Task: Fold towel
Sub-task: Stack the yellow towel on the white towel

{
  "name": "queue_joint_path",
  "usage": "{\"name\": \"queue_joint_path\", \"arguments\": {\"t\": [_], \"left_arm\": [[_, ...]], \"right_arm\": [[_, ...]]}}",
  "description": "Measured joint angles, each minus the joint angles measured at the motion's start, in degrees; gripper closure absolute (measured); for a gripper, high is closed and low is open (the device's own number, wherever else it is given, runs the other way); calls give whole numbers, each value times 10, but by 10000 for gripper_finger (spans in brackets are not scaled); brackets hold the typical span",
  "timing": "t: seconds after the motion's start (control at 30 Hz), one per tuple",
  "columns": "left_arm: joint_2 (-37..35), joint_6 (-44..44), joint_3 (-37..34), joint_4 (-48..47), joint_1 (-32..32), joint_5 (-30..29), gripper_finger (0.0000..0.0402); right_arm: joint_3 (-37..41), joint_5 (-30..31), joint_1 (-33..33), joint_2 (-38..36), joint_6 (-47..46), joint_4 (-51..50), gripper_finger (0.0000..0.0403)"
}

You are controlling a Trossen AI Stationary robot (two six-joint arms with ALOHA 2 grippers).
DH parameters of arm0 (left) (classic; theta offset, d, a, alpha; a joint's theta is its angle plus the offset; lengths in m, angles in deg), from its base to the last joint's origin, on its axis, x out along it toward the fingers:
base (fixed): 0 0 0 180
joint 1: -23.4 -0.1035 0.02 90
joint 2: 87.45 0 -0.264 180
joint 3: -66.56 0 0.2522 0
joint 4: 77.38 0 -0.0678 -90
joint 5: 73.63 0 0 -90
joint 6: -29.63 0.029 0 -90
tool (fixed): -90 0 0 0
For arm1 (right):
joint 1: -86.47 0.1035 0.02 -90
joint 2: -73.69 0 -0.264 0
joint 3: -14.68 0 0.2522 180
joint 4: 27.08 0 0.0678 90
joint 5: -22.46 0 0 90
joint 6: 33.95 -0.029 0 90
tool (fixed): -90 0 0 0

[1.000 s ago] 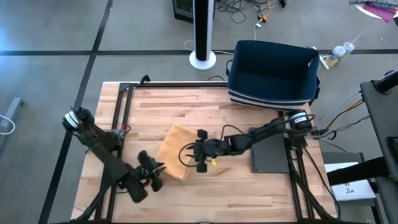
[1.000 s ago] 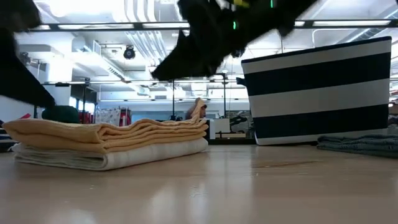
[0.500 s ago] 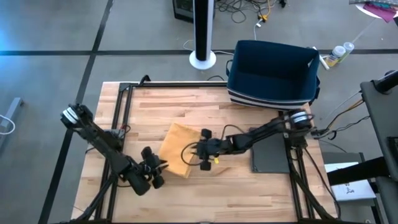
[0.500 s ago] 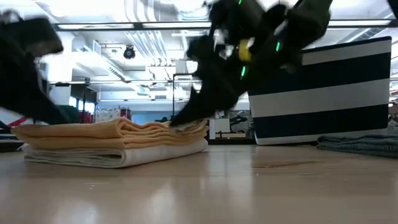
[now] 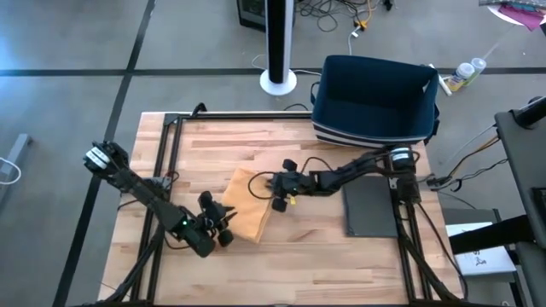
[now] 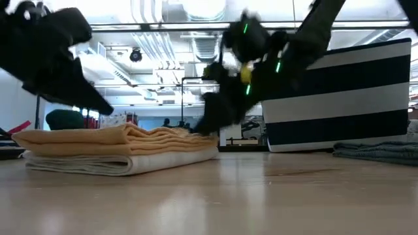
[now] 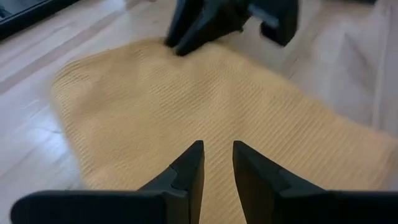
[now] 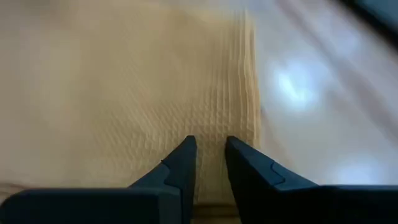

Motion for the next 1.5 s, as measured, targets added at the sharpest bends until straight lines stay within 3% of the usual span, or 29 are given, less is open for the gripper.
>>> {"name": "queue_joint_path", "arguments": {"t": [0.17, 0.43, 0.6, 0.87, 1.03, 1.2, 1.5], "left_arm": [[-1, 19, -14, 15, -10, 23, 325], [-53, 104, -18, 26, -66, 43, 325], [-105, 191, -31, -20, -151, 63, 325], [-190, 299, -74, -71, -398, 252, 325], [-198, 316, -91, -91, -503, 348, 325], [-186, 280, -92, -99, -544, 405, 325], [-155, 238, -114, -128, -542, 461, 325]], "right_arm": [[-4, 9, -5, 34, -1, 60, 329], [0, 9, 9, -99, 65, 6, 314], [1, 9, 42, -160, 18, -63, 314], [0, -19, 84, -151, -158, -185, 347], [-1, -27, 97, -152, -219, -231, 368], [-2, -31, 99, -152, -241, -248, 383], [-1, -36, 99, -123, -262, -261, 396]]}}
